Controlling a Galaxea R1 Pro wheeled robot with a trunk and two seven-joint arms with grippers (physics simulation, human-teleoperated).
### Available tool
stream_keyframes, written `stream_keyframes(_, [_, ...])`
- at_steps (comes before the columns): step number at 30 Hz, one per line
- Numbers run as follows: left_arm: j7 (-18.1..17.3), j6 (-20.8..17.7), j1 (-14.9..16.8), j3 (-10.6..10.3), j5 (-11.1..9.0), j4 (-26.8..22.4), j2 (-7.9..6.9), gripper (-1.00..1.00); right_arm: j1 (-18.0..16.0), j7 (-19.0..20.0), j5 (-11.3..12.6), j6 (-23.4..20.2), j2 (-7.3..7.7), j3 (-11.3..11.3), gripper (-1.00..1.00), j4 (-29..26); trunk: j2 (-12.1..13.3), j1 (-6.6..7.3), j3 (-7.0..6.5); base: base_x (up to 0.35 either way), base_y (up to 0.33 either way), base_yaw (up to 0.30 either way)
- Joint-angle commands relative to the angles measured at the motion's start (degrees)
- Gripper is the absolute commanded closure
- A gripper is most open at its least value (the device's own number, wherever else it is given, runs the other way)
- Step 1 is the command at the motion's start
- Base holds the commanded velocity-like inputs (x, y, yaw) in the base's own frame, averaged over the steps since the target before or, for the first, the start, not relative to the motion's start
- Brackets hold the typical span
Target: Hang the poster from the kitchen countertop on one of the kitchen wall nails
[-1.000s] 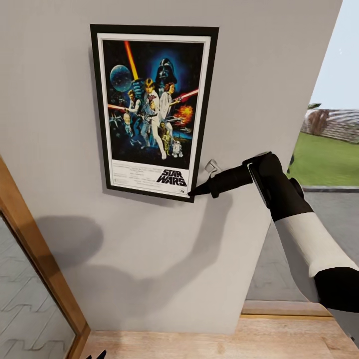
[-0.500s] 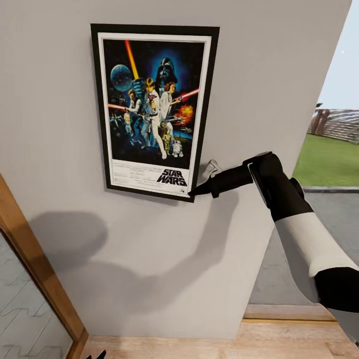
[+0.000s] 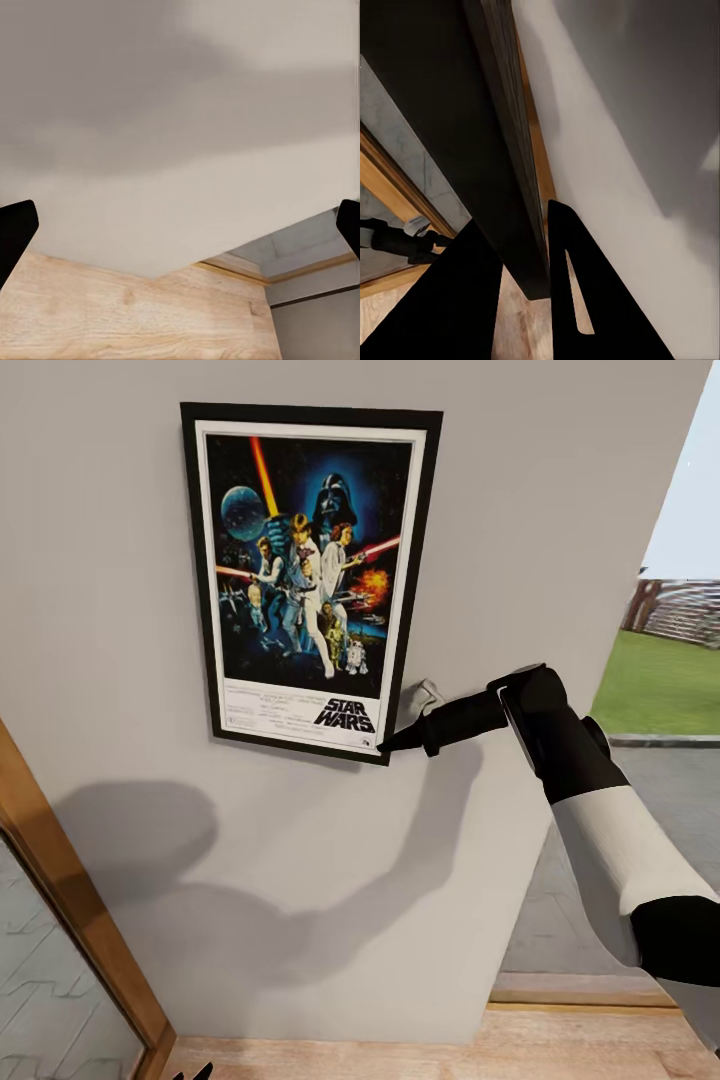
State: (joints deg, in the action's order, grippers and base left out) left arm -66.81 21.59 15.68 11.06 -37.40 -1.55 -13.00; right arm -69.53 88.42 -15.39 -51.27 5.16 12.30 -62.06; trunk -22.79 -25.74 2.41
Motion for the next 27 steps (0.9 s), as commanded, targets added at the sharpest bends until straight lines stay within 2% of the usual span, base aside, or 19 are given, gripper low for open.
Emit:
stream_keyframes(1, [-0.2, 0.3, 0.1, 0.5, 0.4, 0.1, -0.01, -1.00, -0.1, 0.6, -0.8, -0.8, 0.02, 0.0, 1.00, 0.0, -0.1, -0.04, 0.14, 0.002, 0.000, 0.000])
stream_keyframes(27, [-0.2, 0.3, 0.1, 0.5, 0.4, 0.1, -0.01, -1.00, -0.1, 0.6, -0.9, -0.8, 0.02, 0.0, 1.00, 0.0, -0.1, -0.04, 0.14, 0.000, 0.000, 0.000])
